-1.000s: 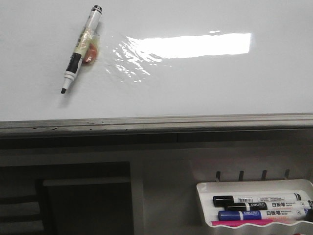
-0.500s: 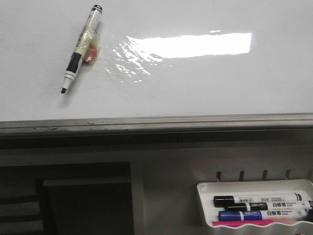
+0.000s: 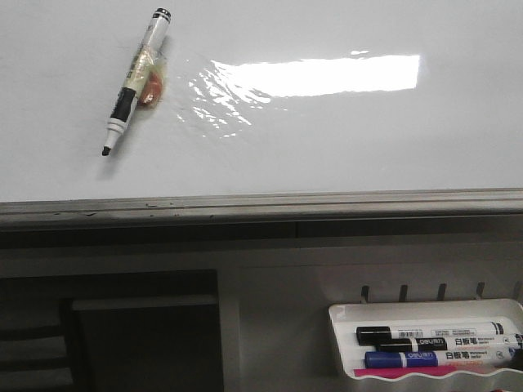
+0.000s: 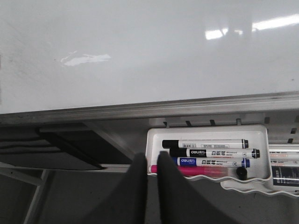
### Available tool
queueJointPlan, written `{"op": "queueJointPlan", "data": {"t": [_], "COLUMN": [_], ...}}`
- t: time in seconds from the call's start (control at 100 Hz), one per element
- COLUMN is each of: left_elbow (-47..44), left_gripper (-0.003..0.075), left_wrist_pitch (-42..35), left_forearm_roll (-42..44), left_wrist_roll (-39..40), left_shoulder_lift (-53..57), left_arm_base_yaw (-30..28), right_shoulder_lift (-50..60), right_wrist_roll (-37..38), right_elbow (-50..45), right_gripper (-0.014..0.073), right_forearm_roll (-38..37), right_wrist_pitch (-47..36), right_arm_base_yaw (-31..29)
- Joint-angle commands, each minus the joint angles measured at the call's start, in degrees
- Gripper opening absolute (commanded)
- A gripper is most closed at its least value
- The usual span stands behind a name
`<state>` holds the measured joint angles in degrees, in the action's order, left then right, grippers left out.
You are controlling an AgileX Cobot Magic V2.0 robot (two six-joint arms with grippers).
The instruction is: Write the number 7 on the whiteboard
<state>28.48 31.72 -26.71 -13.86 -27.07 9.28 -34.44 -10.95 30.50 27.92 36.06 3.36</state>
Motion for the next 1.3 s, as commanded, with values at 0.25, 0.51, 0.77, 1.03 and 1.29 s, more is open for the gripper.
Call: {"op": "queueJointPlan", "data": {"t": [0.25,0.51,0.77,1.03,1.29], "left_elbow": [2.1,2.1,2.5,8.9,13.5], "left_gripper": [0.0433,0.0442,0.0442,0.0442,0.0442], "left_wrist_pitch": [-11.9,-21.1,-38.8,-40.5,-41.0], "left_forearm_roll": [-5.4,-6.0,-5.1,-2.5,-1.2], "left_wrist_roll": [-1.0,-1.8,-2.5,-2.5,-2.5], "left_shoulder_lift": [-7.6,-17.6,-30.4,-41.7,-48.8], "left_arm_base_yaw": [6.9,13.6,22.3,23.4,23.4], "right_shoulder_lift": [-2.3,-2.3,-2.3,-2.3,-2.3], "right_wrist_roll": [-1.5,-1.5,-1.5,-1.5,-1.6], "right_elbow": [4.4,4.4,4.4,4.4,4.4], "right_gripper": [0.0437,0.0437,0.0437,0.0437,0.0437], "right_forearm_roll": [0.8,0.9,0.9,0.9,0.9], "right_wrist_pitch": [-3.2,-5.1,-5.3,-5.3,-5.3], "right_arm_base_yaw": [-0.4,-0.4,-0.4,-0.4,-0.4]}}
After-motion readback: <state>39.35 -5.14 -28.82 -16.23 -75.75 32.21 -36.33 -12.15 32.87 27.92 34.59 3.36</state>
